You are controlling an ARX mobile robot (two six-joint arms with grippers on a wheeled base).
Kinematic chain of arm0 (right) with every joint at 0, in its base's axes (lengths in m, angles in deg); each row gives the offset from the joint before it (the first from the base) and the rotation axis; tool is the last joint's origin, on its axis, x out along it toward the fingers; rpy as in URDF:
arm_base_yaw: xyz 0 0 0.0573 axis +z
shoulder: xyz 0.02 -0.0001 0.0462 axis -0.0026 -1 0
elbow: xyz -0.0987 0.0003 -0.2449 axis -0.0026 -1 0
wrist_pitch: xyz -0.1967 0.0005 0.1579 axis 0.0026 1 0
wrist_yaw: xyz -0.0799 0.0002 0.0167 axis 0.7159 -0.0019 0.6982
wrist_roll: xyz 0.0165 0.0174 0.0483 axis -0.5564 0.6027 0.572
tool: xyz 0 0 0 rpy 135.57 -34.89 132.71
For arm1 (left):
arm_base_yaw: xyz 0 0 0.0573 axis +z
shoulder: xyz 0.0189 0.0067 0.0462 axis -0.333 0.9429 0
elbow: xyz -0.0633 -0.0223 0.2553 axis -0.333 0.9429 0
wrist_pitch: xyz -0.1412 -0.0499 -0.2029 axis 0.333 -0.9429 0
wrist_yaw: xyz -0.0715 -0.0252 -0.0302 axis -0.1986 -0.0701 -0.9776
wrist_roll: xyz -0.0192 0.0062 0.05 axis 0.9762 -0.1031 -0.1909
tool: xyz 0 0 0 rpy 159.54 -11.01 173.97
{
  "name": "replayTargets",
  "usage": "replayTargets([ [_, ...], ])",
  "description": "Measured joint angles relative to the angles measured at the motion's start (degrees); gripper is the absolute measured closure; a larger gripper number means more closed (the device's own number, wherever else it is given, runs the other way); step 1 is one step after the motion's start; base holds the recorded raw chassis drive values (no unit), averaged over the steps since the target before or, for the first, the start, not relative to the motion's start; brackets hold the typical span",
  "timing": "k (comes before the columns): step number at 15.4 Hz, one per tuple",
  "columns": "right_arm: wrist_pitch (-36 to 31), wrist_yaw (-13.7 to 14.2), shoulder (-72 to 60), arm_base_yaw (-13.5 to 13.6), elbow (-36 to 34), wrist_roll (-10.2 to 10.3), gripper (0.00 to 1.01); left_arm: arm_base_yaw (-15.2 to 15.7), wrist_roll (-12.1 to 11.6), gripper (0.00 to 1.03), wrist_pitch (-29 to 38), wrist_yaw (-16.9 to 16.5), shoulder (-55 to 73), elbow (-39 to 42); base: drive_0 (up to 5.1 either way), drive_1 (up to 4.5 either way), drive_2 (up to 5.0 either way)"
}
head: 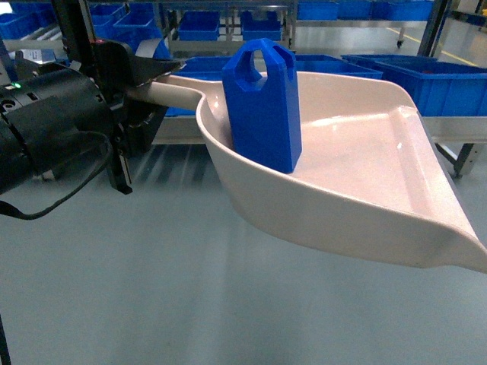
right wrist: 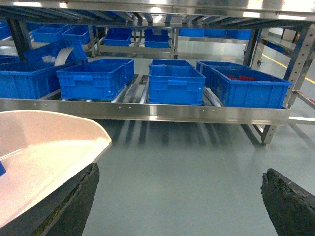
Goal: Place part in tray to right shelf
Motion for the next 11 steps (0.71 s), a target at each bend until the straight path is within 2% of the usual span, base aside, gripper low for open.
replayTargets([
  [11,0.22,0.02,-0.02,0.0,-0.02,0.02,0.03,0.0,-0.09,0.89,-0.33,0.0,0.0,0.02,0.0,0.0,0.0],
])
